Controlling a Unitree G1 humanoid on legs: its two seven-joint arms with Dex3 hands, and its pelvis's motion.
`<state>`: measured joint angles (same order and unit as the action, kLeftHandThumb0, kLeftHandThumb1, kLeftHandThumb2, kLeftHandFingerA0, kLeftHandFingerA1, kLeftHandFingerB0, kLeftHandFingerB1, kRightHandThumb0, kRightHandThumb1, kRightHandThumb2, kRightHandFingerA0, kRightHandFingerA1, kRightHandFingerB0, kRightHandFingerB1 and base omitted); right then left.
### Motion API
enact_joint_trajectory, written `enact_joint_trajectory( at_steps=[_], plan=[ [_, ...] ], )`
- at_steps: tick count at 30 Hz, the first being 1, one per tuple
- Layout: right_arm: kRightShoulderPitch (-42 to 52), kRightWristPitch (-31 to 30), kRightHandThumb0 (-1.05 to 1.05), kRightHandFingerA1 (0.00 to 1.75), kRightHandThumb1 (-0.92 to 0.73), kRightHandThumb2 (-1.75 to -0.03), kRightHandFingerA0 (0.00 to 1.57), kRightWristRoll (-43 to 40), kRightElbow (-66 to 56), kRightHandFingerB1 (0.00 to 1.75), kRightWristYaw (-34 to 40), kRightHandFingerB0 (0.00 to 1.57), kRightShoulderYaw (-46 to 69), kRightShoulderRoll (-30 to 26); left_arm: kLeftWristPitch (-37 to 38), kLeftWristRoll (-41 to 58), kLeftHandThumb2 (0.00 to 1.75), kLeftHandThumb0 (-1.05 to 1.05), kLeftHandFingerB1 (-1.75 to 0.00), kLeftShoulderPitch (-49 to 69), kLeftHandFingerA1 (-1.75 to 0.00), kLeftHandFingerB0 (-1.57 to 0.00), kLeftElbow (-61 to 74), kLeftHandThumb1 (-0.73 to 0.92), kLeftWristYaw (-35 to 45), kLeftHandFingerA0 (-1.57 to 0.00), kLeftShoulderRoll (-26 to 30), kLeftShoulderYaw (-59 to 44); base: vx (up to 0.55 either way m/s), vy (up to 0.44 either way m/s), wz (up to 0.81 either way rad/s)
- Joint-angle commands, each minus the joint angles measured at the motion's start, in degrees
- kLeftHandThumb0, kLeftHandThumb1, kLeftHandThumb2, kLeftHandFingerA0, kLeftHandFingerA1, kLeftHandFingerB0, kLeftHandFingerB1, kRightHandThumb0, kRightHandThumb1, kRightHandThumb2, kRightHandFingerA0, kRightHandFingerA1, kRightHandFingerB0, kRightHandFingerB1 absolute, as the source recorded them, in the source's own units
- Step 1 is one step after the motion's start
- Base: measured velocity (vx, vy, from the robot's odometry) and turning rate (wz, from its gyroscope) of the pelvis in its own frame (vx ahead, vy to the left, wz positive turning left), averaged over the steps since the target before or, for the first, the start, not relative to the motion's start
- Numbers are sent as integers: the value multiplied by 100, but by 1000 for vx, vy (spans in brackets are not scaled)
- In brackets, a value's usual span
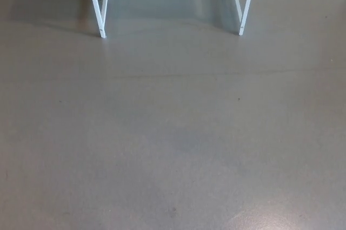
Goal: The robot walks towards a desk on which a file tray is kept in the middle and a toilet paper roll is kept on its right. The robot uses its right hand to hook on finger in the gap of the roll and grabs it, lifts it and places it on the tray.
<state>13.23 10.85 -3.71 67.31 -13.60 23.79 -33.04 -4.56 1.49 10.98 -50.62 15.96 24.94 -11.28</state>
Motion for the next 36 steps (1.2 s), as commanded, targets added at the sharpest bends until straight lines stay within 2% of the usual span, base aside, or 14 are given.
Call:
enact_joint_trajectory(
  at_steps=[1,20,28,36],
  plan=[
    [-45,357,-65,58,-49,-81,44,-184,114,28,-201,6,62,-113,14,122,71,-49,-54,-13,-69,-3,0,56,210,-17,91,-60,0,0,0],
    [-66,452,-65,58,-49,-81,44,-244,240,28,-216,6,29,-132,30,113,71,-49,-54,-52,-69,-3,-37,56,222,-17,83,-47,16,29,0],
    [-69,474,-65,58,-49,-81,44,-249,273,28,-210,6,25,-114,46,110,71,-49,-54,-78,-69,-3,-78,56,221,-17,97,-35,159,136,-16],
    [-56,485,-65,58,-49,-81,44,-248,292,28,-207,6,21,-98,57,105,71,-49,-54,-73,-69,-3,-96,56,223,-17,110,-31,259,-27,8]
  ],
)
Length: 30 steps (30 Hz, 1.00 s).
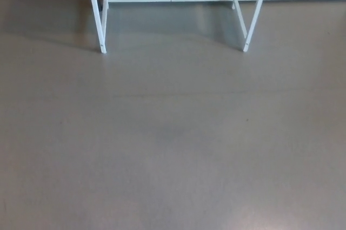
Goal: The robot walks towards a desk on which a file tray is kept in the middle and a toilet paper roll is kept on its right. The robot uses its right hand to hook on finger in the gap of the roll and grabs it, lifts it and places it on the tray.
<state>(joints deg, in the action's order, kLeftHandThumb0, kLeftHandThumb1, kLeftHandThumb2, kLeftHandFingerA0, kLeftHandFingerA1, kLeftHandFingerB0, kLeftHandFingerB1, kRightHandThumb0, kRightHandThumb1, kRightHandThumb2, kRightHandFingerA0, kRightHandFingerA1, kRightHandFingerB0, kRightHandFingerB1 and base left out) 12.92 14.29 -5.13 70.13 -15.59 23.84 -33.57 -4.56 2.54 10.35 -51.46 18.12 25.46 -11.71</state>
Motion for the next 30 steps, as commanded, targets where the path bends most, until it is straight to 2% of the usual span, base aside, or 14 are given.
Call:
enact_joint_trajectory(
  at_steps=[1,13,24,30],
  plan=[
    [-25,141,-65,58,-49,-81,44,-107,12,28,-8,6,17,-45,58,0,71,-49,-54,-11,-69,-3,-14,56,7,-17,58,12,338,-218,24],
    [-25,161,-65,58,-49,-81,44,-109,45,28,-5,6,5,-40,78,-6,71,-49,-54,-8,-69,-3,-45,56,3,-17,57,14,371,-78,10],
    [-38,173,-65,58,-49,-81,44,-118,65,28,7,6,-7,-33,93,-8,71,-49,-54,-51,-69,-3,-101,56,-2,-17,60,27,439,114,-11],
    [-65,170,-65,58,-49,-81,44,-116,64,28,11,6,-18,-32,97,-1,71,-49,-54,-66,-69,-3,-113,56,-1,-17,67,20,354,-49,12]
  ],
)
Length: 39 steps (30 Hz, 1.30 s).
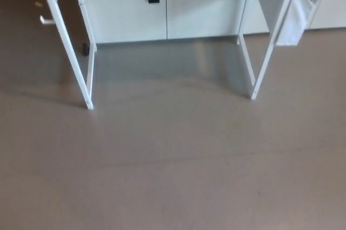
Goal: The robot walks towards a desk on which a file tray is kept in the middle and a toilet paper roll is kept on its right. The robot uses its right hand to hook on finger in the gap of the roll and grabs it, lifts it and places it on the tray.
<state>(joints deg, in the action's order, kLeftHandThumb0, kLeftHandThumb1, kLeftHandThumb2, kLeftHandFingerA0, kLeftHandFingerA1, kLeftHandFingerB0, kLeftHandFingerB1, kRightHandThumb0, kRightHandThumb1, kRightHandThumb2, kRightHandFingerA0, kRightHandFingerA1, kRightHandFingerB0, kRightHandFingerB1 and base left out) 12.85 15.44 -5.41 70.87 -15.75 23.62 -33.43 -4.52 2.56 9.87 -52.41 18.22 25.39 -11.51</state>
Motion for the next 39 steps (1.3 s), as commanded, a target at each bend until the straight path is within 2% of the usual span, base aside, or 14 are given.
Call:
enact_joint_trajectory(
  at_steps=[1,12,27,39],
  plan=[
    [-59,56,-65,58,-49,-81,44,-88,-10,28,27,6,3,-46,94,-2,71,-49,-54,-19,-69,-3,-19,56,-11,-17,74,0,407,-197,23],
    [-64,59,-65,58,-49,-81,44,-105,2,28,29,6,-17,-52,97,-3,71,-49,-54,-23,-69,-3,-26,56,-11,-17,74,0,436,-116,8],
    [-123,53,-65,58,-49,-81,44,-121,32,28,73,6,-35,3,99,-16,71,-49,-54,-186,-69,-3,-145,56,-19,-17,117,31,279,82,-5],
    [-127,61,-65,58,-49,-81,44,-141,49,28,86,6,-37,19,119,-15,71,-49,-54,-241,-69,-3,-198,56,-25,-17,129,57,304,-126,17]
  ],
)
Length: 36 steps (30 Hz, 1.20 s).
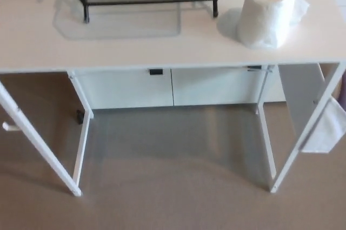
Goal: The robot walks towards a desk on which a file tray is kept in the middle and a toilet paper roll is kept on its right. The robot uses its right hand to hook on finger in the gap of the roll and grabs it, lifts it and places it on the tray.
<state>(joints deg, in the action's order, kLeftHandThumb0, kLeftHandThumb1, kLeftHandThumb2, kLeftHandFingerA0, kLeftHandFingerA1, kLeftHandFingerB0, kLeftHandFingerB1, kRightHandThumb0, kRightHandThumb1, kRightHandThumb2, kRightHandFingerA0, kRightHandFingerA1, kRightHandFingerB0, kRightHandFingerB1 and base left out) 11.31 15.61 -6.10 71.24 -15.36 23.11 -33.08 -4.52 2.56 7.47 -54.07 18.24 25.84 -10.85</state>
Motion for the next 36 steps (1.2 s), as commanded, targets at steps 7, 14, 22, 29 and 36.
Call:
enact_joint_trajectory(
  at_steps=[7,14,22,29,36],
  plan=[
    [11,43,-65,58,-49,-81,44,-75,19,28,58,6,12,3,116,-16,71,-49,-54,-36,-69,-3,-47,56,-30,-17,100,-2,230,-21,-10],
    [27,54,-65,58,-49,-81,44,-82,32,28,72,6,12,42,119,-22,71,-49,-54,-67,-69,-3,-76,56,-24,-17,134,15,325,152,-11],
    [64,63,-65,58,-49,-81,44,-84,41,28,84,6,16,71,132,-35,71,-49,-54,-85,-69,-3,-123,56,-21,-17,153,35,113,4,7],
    [76,60,-65,58,-49,-81,44,-71,42,28,90,6,1,55,164,-29,71,-49,-54,-58,-69,-3,-175,56,-28,-17,135,39,76,-189,5],
    [76,60,-65,58,-49,-81,44,-73,42,28,90,6,-1,55,169,-28,71,-49,-54,-61,-69,-3,-184,56,-28,-17,136,41,55,26,-4]
  ],
)
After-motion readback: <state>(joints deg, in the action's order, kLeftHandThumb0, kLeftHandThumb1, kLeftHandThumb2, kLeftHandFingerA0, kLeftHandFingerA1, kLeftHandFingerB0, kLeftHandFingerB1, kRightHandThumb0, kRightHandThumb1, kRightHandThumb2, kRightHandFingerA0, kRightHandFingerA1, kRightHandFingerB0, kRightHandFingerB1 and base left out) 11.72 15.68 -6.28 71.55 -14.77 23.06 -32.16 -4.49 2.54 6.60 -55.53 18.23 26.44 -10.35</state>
